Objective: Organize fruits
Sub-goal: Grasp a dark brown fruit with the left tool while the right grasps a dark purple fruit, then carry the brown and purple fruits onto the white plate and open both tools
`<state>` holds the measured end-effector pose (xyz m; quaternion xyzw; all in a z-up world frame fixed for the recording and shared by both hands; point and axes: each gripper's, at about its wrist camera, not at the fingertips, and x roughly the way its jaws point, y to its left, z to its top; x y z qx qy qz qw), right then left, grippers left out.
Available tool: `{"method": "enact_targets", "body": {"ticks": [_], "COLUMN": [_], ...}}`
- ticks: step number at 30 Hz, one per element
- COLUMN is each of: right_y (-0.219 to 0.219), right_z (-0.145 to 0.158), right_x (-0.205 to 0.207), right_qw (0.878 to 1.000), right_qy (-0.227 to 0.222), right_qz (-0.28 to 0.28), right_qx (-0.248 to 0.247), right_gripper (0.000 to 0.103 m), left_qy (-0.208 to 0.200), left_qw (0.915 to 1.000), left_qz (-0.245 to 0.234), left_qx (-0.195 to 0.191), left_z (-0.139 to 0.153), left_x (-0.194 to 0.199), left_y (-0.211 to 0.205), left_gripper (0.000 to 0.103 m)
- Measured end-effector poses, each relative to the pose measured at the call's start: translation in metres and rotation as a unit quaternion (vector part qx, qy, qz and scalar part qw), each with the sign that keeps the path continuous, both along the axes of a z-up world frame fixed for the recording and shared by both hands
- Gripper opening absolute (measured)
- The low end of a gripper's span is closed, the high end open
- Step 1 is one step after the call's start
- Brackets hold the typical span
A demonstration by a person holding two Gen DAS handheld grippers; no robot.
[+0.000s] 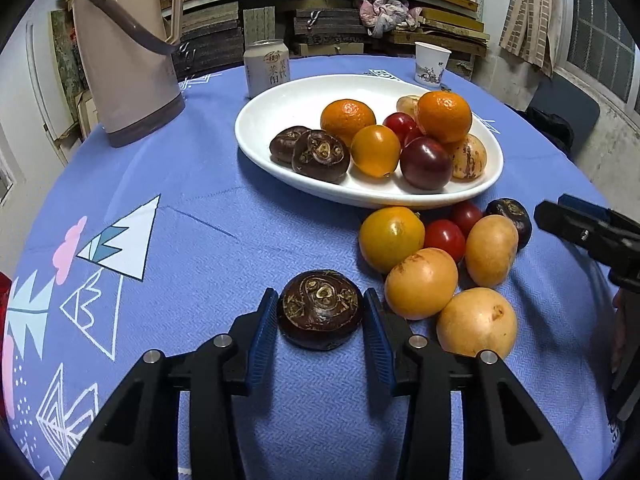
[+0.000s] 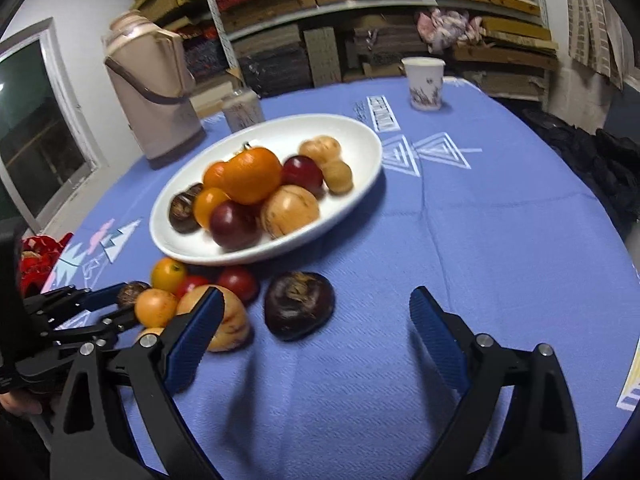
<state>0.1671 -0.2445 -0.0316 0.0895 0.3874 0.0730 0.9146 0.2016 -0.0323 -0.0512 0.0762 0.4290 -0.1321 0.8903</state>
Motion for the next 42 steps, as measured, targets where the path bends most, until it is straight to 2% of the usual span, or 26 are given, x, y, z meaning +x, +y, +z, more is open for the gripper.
{"method": "enact_targets", "body": {"ticks": [2, 6, 11, 16, 18, 27, 31, 36, 39, 42], "right_y": [0.002, 0.011, 0.025, 0.037, 0.039, 0.018, 0.001, -0.003, -0.002, -0.006], "right_z": [-0.004, -0.016, -0.018, -0.015, -0.015, -0.006, -0.001, 0.003, 0.007, 0.013], "right_x": [0.002, 0.011, 0.024, 0.038, 0.039, 0.013, 0.000, -0.004, -0.008, -0.011], "right_qw": [1.000, 0.998, 0.995, 0.990, 0.989, 0.997, 0.998, 0.998, 0.998, 0.998], "right_qy": [0.016, 0.055, 0.058, 0.071, 0.067, 0.042, 0.028, 0.010, -0.005, -0.021], "right_qz": [0.006, 0.009, 0.020, 0.051, 0.057, 0.063, 0.055, 0.054, 0.053, 0.050], "right_qx": [-0.008, -0.040, -0.079, -0.114, -0.118, -0.030, 0.028, 0.040, 0.033, 0.042], "right_gripper": [0.090, 0.074, 0.071, 0.049, 0.047, 0.046, 0.046, 0.046, 0.046, 0.046], "left_qy": [0.003, 0.005, 0.006, 0.007, 0.007, 0.013, -0.018, -0.029, -0.018, -0.027], "left_qw": [1.0000, 1.0000, 1.0000, 1.0000, 1.0000, 0.9998, 0.9992, 0.9989, 0.9990, 0.9984], "left_qz": [0.000, 0.001, 0.000, 0.000, 0.000, -0.001, -0.008, -0.008, 0.002, 0.019], "left_qx": [0.002, -0.002, -0.003, -0.003, -0.005, -0.018, -0.034, -0.035, -0.041, -0.046], "left_z": [-0.002, -0.001, 0.000, 0.000, 0.000, 0.002, 0.018, 0.019, 0.018, 0.027], "left_x": [0.000, 0.000, 0.000, 0.000, 0.000, -0.001, -0.015, -0.017, -0.014, -0.018], "left_y": [-0.001, 0.001, 0.001, 0.001, 0.001, 0.003, 0.005, 0.002, 0.005, 0.011], "left_gripper": [0.044, 0.044, 0.044, 0.044, 0.044, 0.044, 0.044, 0.044, 0.044, 0.044]}}
